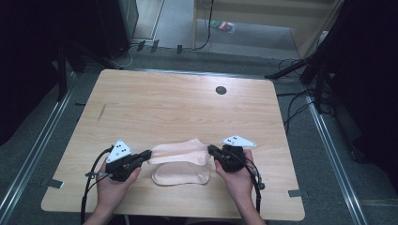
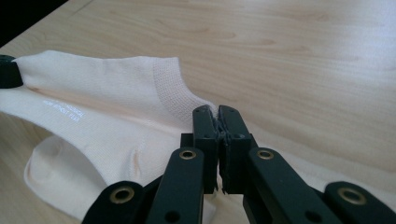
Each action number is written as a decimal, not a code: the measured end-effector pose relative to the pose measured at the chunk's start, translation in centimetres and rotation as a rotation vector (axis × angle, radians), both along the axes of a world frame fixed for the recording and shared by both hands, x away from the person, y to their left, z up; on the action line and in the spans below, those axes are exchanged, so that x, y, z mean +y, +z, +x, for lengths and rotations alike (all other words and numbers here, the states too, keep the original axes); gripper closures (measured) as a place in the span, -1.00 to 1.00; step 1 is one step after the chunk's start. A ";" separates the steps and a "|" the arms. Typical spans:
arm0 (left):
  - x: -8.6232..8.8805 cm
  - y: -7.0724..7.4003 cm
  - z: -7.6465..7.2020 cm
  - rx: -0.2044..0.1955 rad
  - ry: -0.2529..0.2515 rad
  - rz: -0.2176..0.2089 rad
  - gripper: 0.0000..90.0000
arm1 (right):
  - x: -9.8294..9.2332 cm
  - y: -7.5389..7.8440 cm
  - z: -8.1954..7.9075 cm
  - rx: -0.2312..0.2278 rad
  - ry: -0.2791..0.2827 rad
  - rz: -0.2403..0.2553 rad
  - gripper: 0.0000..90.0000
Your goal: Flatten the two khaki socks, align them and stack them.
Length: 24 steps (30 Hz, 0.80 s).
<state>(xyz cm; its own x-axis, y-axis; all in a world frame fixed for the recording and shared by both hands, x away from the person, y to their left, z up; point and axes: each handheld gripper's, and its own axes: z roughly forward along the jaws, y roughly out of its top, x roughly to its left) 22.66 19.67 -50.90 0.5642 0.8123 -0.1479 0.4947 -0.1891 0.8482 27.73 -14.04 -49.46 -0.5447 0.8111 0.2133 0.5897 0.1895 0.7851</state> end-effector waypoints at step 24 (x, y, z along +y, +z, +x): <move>-1.7 -3.3 -2.2 0.094 -0.072 0.081 0.09 | -1.0 -3.2 -2.5 0.052 -0.001 0.008 0.23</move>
<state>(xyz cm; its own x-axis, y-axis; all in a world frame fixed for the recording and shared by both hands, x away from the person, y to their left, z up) 20.43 17.95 -54.21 0.6079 0.7819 -0.1381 0.5537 -0.2928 0.7795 25.22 -15.03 -52.68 -0.5324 0.8095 0.2476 0.6295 0.1831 0.7552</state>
